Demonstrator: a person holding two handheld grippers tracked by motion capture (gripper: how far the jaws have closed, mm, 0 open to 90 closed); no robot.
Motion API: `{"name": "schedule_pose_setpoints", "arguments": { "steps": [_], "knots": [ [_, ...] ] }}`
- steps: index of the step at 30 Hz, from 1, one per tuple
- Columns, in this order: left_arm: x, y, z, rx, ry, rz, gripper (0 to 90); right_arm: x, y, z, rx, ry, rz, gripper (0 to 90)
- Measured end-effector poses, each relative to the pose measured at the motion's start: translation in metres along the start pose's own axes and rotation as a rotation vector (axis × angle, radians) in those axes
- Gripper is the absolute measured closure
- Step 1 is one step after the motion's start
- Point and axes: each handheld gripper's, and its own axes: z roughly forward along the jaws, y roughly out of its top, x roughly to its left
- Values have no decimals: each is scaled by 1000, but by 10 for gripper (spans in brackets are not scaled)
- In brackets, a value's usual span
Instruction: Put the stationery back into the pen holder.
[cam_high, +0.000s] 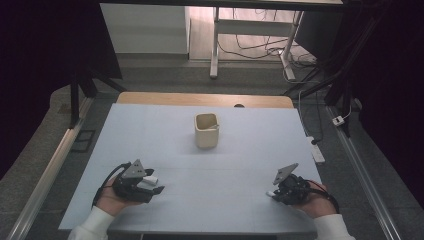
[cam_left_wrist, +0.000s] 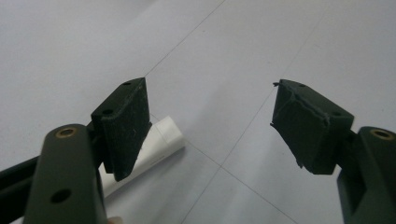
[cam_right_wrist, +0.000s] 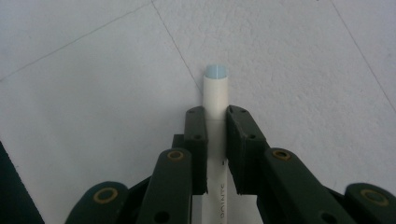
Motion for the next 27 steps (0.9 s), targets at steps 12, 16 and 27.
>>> {"name": "schedule_pose_setpoints", "arguments": {
  "steps": [12,16,27],
  "knots": [
    [1,-2,0,5,4,-3,269,-4,-1,-9,-50,-41,33,782],
    [0,-2,0,5,4,-2,269,-4,2,-13,-75,-51,36,782],
    [-1,-3,0,10,5,-1,270,-5,5,-21,-141,-62,56,782]
  ]
}}
